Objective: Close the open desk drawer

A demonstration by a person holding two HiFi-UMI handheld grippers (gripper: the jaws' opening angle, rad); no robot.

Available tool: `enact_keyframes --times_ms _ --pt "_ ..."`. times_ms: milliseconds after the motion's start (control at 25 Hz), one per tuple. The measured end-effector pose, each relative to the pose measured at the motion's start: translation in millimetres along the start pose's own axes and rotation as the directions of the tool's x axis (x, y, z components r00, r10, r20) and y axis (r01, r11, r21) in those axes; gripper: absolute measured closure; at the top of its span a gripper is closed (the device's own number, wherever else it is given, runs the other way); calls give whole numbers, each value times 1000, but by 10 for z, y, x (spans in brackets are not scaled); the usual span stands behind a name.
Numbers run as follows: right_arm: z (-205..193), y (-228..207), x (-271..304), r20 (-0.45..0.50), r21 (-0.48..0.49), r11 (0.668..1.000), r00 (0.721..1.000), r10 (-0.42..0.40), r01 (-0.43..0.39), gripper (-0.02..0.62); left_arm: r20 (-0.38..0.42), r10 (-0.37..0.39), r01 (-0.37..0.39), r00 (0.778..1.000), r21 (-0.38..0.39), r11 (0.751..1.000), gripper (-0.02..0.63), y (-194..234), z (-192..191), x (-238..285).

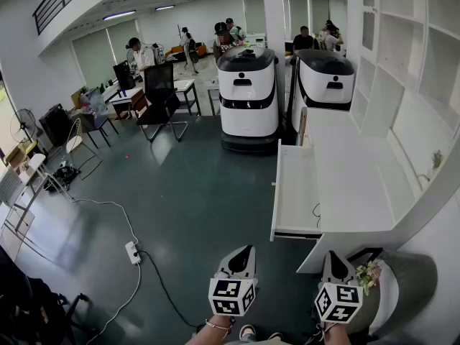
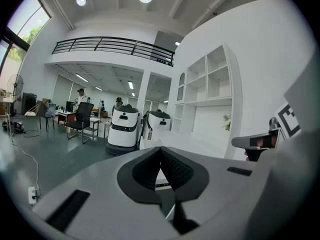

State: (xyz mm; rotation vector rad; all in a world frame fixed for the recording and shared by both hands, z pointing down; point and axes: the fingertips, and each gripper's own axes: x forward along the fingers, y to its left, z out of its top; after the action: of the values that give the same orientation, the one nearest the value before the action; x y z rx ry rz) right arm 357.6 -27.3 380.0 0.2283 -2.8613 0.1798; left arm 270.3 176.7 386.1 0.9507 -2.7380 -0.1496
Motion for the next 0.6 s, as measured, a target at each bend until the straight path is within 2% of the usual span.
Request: enact_keyframes --times_ms 240,360,600 --pt "-47 40 -45 -5 0 1000 1000 2 -2 592 -4 8 -8 1000 -10 1000 588 32 -55 -79" --pt "-65 101 -39 3 36 999 1000 29 -29 591 -4 12 -13 1000 -10 1000 588 76 -69 -122" --pt "-122 269 31 -10 46 998 999 36 -35 589 -7 28 -28 1000 -16 999 588 288 -98 -204"
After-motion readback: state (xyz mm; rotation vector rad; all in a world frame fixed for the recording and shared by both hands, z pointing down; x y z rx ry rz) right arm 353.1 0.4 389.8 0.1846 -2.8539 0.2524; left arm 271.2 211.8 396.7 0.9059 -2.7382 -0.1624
